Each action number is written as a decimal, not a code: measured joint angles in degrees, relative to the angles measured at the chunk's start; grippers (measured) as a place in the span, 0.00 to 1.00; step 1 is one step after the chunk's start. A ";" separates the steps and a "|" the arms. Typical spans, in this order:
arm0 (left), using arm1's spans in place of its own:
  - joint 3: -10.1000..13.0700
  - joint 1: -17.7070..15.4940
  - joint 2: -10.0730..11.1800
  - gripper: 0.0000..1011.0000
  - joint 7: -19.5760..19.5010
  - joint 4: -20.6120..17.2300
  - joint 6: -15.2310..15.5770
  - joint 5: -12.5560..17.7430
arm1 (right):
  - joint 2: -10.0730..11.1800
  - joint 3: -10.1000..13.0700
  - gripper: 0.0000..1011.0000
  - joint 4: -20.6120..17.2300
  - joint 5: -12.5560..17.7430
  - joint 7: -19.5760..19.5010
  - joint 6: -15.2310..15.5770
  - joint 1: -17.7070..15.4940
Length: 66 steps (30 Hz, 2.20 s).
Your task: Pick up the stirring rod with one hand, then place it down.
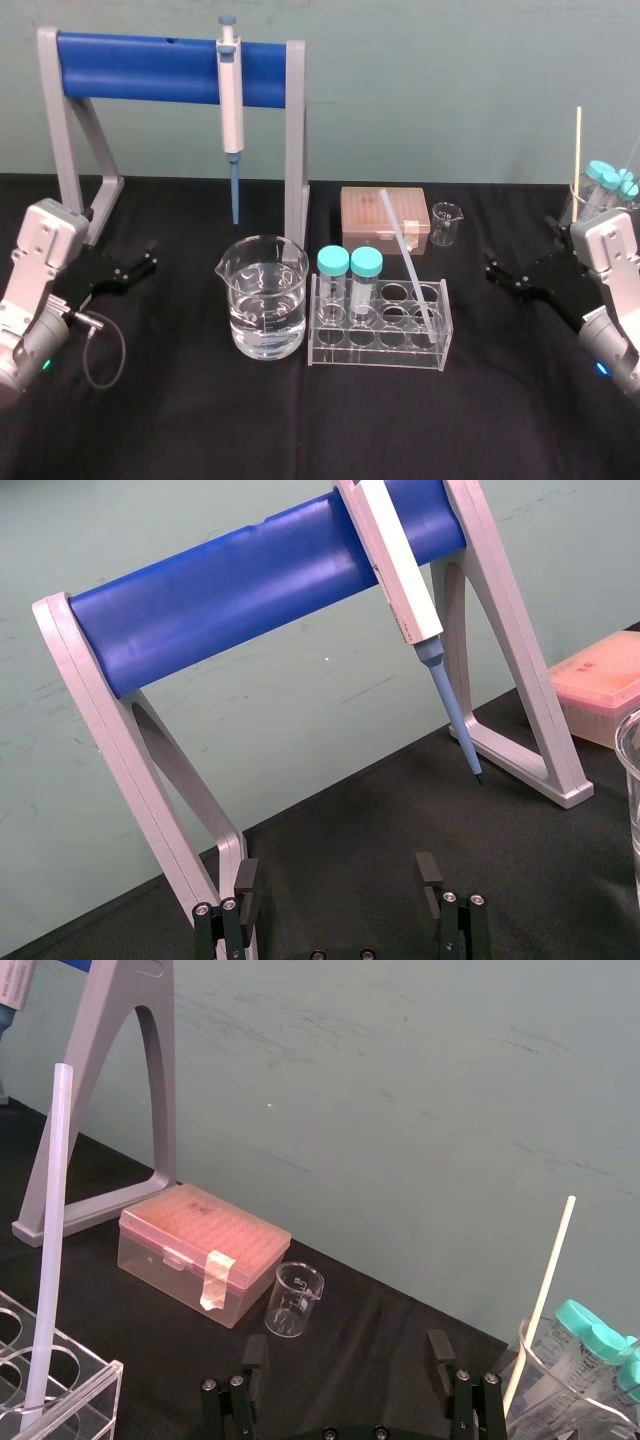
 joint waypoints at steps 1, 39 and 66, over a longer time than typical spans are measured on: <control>0.00 0.00 0.00 0.99 0.00 0.00 0.00 0.00 | 0.00 0.00 0.99 0.00 0.00 0.00 0.00 0.00; 0.00 0.00 0.00 0.99 0.00 0.00 0.00 0.00 | 0.00 0.00 0.99 0.00 0.00 0.00 0.00 0.00; 0.00 0.00 0.00 0.99 0.00 0.00 0.00 0.00 | -0.71 5.48 0.99 -4.66 8.75 9.07 3.61 -0.68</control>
